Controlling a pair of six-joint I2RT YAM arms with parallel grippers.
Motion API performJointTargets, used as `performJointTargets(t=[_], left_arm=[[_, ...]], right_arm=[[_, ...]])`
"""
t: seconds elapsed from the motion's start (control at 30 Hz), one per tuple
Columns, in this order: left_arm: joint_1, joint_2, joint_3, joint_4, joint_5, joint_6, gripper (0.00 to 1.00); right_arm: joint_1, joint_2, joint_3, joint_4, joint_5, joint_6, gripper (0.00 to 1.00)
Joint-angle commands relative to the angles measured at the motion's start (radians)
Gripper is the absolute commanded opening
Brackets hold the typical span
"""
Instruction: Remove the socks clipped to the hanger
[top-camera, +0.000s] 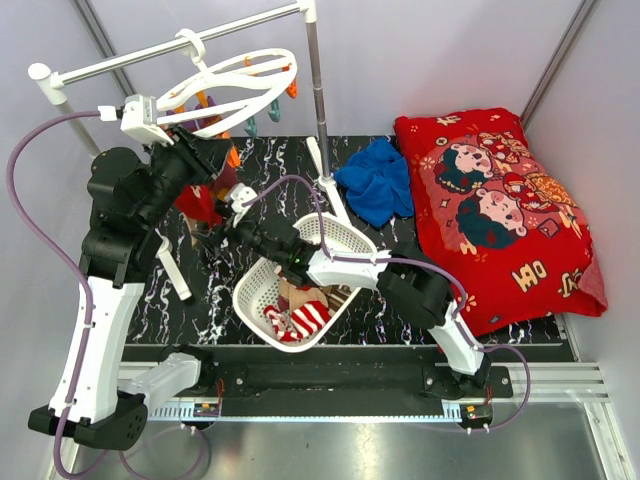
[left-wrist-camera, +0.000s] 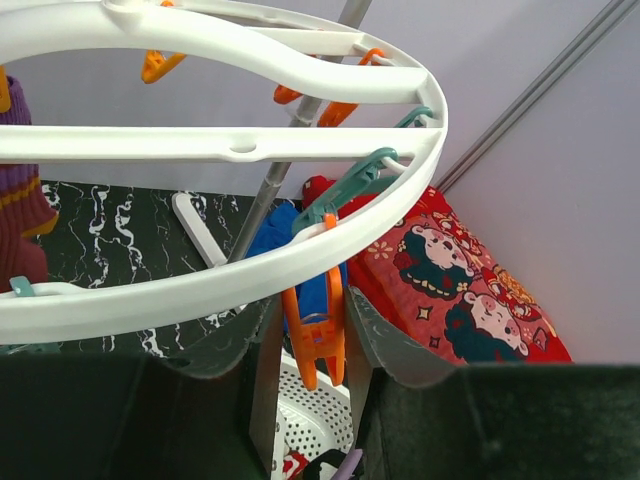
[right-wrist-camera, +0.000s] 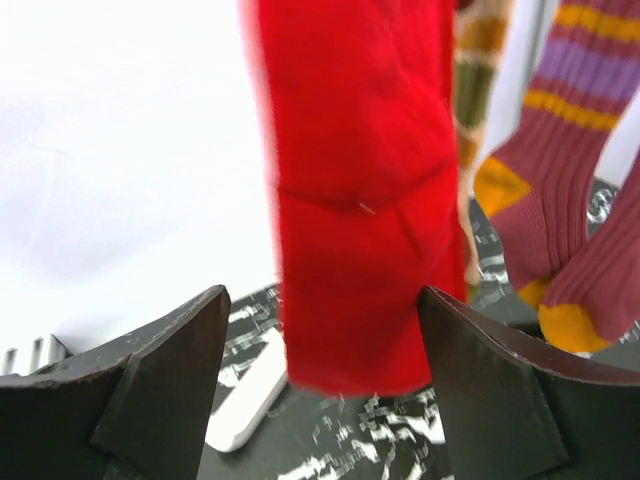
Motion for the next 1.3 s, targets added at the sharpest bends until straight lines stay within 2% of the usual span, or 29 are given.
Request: performJointTargets(t=[0.0,0.07,0.13,0.17,0.2,0.27,0.3,0.33,0.43,0.47,0.63,0.67,0.8,0.93,0.97,1.07,1.27], left_arm=[[0.001,-0.008,0.014,0.076,0.041,0.012,0.31],[0.001,-0.008,0.017,0.070,0.041,0.018,0.32],[0.001,-0.011,0.021,0.067,0.039,0.017,0.32],[0.001,-0.013,0.020,0.067,0.042,0.017,0.33],[0.001,-0.014,0.020,0.067,0.047,0.015,0.33],[0.001,-0.024,0.021,0.062,0.047,0.012,0.35],[0.001,-0.027,0.021,0.057,0.049,0.011,0.35],[0.001,-0.036,0.020,0.053,0.047,0.014,0.37],[0.001,-0.059,-0.006,0.025,0.015,0.021,0.48],[0.001,-0.076,-0.018,0.019,0.004,0.023,0.52],[0.001,-0.087,0.004,-0.097,-0.066,0.037,0.60],[0.001,-0.093,0.017,-0.126,-0.076,0.038,0.65],[0.001,-0.108,0.037,-0.200,-0.120,0.031,0.70],[0.001,-0.085,0.118,-0.329,-0.209,0.027,0.71],[0.001,-0.080,0.133,-0.372,-0.268,0.024,0.71],[0.001,-0.076,0.167,-0.397,-0.353,0.012,0.69],[0.001,-0.031,0.228,-0.424,-0.395,0.009,0.64]], right_arm=[[-0.005,0.007,0.069,0.119,-0.057,0.011,0.84],[-0.005,0.013,0.083,0.113,-0.050,0.007,0.86],[-0.005,0.022,0.103,0.104,-0.016,-0.002,0.79],[-0.006,0.025,0.109,0.093,0.022,-0.013,0.72],[-0.006,0.029,0.114,0.093,0.038,-0.019,0.51],[-0.006,0.029,0.119,0.099,0.070,-0.027,0.33],[-0.005,0.026,0.116,0.096,0.070,-0.029,0.28],[-0.006,0.013,0.106,0.096,0.064,-0.030,0.16],[-0.006,-0.033,0.059,0.105,0.039,-0.036,0.00],[-0.005,-0.048,0.040,0.117,0.036,-0.033,0.00],[-0.005,-0.152,-0.113,0.191,0.047,-0.029,0.00],[-0.006,-0.165,-0.125,0.191,0.052,-0.035,0.00],[-0.005,-0.234,-0.179,0.174,0.113,-0.056,0.00],[-0.003,-0.287,-0.208,0.136,0.168,-0.110,0.00],[-0.005,-0.298,-0.219,0.127,0.177,-0.114,0.00],[0.007,-0.336,-0.239,0.110,0.193,-0.142,0.00],[0.060,-0.372,-0.270,0.111,0.236,-0.259,0.00]])
